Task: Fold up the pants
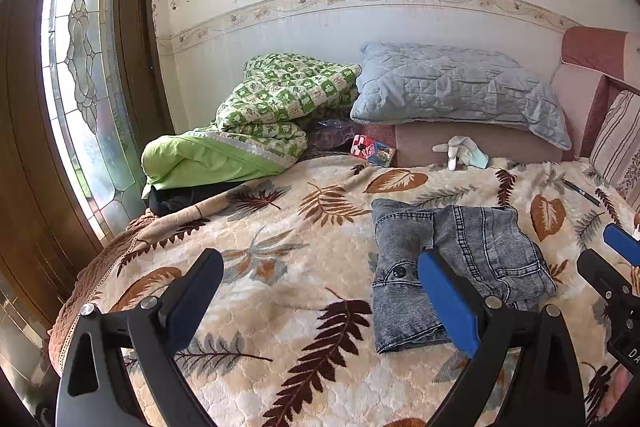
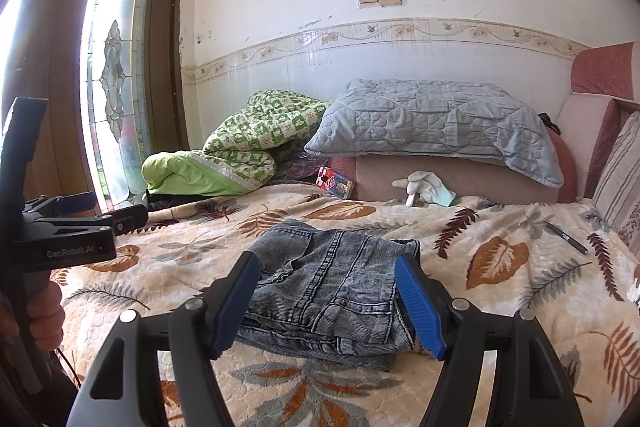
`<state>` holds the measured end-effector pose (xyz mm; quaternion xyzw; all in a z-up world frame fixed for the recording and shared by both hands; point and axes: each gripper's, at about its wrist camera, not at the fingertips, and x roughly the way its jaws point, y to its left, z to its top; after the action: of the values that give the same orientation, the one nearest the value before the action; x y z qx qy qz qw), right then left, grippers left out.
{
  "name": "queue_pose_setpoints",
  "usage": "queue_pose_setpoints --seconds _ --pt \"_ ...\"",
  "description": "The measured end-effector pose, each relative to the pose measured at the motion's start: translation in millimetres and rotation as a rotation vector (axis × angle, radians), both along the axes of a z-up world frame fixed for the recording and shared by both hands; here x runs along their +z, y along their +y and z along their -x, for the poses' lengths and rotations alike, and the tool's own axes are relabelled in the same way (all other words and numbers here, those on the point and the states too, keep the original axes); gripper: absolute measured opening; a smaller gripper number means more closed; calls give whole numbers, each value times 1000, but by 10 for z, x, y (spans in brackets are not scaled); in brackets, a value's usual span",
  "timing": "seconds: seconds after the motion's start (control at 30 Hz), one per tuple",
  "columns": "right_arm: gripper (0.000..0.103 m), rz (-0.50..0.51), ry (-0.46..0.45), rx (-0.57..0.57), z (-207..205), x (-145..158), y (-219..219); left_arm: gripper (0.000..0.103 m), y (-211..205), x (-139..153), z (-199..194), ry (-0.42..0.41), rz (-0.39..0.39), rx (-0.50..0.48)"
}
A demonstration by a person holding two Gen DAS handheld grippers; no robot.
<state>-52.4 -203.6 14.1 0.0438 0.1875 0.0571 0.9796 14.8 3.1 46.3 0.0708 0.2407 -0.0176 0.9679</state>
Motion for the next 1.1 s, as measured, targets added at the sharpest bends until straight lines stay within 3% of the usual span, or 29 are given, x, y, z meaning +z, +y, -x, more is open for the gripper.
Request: queue_pose_setpoints --seconds 1.1 --pt "74 -3 6 4 -21 -29 29 98 -9 -9 36 0 10 -9"
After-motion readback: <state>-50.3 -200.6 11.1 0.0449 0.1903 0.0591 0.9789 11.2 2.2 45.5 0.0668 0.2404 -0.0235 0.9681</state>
